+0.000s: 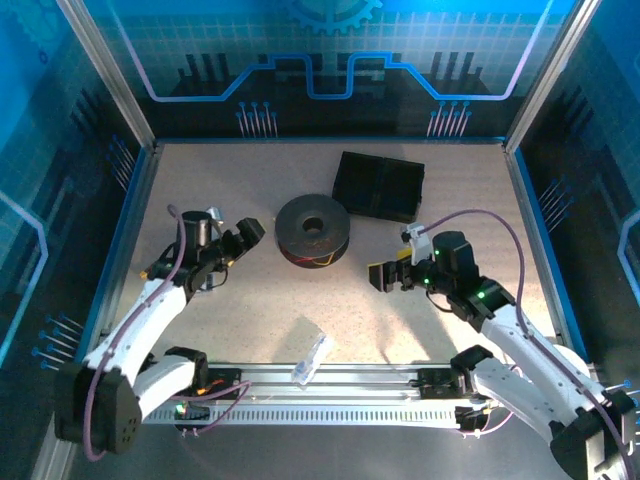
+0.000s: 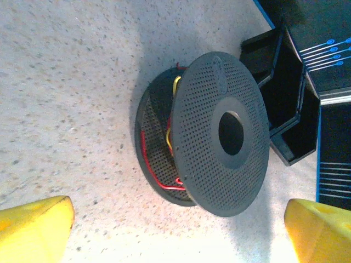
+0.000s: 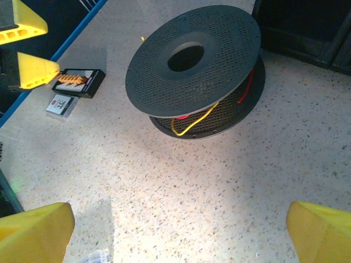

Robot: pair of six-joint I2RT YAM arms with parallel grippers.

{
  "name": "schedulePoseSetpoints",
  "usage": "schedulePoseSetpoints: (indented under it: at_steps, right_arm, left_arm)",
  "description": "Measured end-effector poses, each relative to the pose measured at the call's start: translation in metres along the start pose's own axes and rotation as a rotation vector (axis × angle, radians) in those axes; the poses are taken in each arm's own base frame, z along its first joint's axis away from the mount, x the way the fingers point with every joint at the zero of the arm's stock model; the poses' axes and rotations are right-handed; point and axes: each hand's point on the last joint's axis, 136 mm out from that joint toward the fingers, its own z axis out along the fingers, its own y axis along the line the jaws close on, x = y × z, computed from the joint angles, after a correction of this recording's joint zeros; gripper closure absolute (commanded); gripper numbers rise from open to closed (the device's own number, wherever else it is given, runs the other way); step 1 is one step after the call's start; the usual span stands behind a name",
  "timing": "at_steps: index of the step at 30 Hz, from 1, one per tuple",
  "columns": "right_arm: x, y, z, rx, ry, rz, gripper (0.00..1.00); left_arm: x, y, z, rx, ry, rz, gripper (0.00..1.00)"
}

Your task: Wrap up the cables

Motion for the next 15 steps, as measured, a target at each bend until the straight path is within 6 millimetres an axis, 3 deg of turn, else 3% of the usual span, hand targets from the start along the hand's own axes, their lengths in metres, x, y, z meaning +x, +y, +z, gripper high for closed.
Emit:
schedulePoseSetpoints:
  at_steps: [9,12,15]
  right_arm:
    - [0.006,0.025,-0.042,-0.046,-0.117,-0.074,0.00]
    - [0.012,0.018,-0.044,-0.015,-0.142,-0.080,0.00]
    - [0.015,0.003,-0.039,0.057,-0.134,-0.079,0.00]
  left_arm:
    - [-0.004,-0.022,-0.094,0.123,-0.275,0.180,0.01]
    - [0.001,-0.012,-0.100,0.132,-0.323,0.207,0.01]
    - [0.003,0.003,-0.092,0.087,-0.334,0.227,0.01]
